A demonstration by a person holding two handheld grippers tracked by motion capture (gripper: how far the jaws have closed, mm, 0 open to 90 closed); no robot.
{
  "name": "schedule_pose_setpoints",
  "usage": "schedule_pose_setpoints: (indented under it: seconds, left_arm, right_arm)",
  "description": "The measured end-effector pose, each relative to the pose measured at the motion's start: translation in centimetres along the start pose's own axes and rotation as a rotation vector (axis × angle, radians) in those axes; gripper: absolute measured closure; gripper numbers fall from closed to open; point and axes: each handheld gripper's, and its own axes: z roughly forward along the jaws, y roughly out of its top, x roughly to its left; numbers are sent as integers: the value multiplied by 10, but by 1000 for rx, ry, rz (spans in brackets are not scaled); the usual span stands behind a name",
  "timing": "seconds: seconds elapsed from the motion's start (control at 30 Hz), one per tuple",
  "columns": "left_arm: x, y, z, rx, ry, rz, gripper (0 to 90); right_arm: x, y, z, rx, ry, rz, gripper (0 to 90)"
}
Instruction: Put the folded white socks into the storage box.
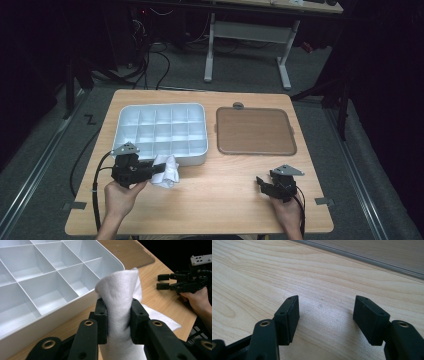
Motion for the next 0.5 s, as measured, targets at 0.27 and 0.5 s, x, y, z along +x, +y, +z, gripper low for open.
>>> schedule_pose_setpoints:
  seconds: [0.27, 0.5]
  left_arm:
    - [-1, 8, 0, -8, -2, -5, 722]
    - [-4, 16, 0, -12, -10, 2, 722]
  right_arm:
    - [0, 0, 0, 0, 0, 0, 382]
    - [0, 0, 0, 0, 0, 0, 382]
